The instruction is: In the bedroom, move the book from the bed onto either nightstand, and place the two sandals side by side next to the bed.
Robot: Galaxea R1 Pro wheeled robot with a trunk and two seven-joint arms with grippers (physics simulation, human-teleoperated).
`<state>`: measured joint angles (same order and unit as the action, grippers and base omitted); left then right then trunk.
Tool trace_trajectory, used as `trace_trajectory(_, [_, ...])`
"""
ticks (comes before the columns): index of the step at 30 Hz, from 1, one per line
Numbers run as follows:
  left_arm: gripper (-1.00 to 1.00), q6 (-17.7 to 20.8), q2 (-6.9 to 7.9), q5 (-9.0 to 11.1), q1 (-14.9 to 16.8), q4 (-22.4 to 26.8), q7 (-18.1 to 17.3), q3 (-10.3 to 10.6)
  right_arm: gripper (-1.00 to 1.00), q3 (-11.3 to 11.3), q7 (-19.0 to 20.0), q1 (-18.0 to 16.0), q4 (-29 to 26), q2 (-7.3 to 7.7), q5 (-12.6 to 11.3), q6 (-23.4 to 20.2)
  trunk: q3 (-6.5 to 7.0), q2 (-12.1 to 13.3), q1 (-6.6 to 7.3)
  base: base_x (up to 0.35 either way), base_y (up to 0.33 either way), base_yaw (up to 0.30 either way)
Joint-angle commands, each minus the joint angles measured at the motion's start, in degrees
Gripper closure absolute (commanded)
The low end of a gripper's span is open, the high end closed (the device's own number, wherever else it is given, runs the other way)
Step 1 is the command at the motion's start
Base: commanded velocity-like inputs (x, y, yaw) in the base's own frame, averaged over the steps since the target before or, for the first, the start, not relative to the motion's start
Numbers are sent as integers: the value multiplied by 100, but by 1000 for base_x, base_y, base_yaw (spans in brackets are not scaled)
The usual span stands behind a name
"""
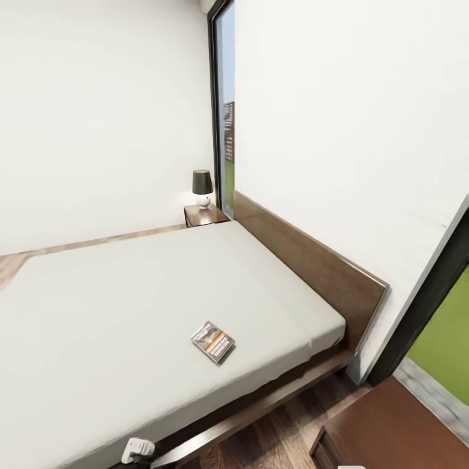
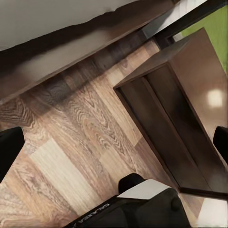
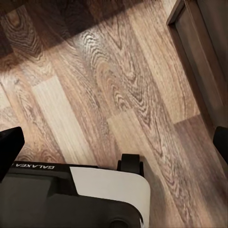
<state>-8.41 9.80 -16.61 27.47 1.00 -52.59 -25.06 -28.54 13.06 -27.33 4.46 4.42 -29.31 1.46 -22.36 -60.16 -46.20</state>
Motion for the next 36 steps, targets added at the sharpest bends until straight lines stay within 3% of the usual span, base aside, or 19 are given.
trace_trajectory(1, [-100, -43, 29, -66, 4, -3, -30, -34, -100, -47, 38, -8, 20, -2, -61, 14, -6, -4, 0, 0, 0, 0])
trace_trajectory(7, [-100, -38, 256, -70, 4, 5, -27, -29, -100, -47, 46, -9, 20, -2, -66, 13, 101, 236, 131, 0, 0, 0])
trace_trajectory(11, [-100, -38, 307, -71, 4, 4, -24, -33, -100, -47, 47, -7, 20, -2, -66, 12, 173, 397, 219, 0, 0, 0])
trace_trajectory(15, [-100, -43, 318, -71, 4, 5, 4, -27, -100, -47, 41, -6, 20, -2, -72, 18, 245, 557, 307, 0, 0, 0])
trace_trajectory(23, [-100, -64, 279, -71, 4, 4, 572, -25, -100, -45, 31, -5, 20, 3, -67, 37, 245, 557, 307, 0, 0, 0])
trace_trajectory(31, [-100, -64, 268, -71, 4, 4, 635, -32, -100, -40, 34, -7, 20, 2, -75, 35, 245, 557, 307, 0, 0, 0])
trace_trajectory(36, [-100, -61, 268, -71, 4, 3, 640, -28, -100, -41, 31, -8, 20, 3, -83, 31, 335, 758, 417, 0, 0, 0])
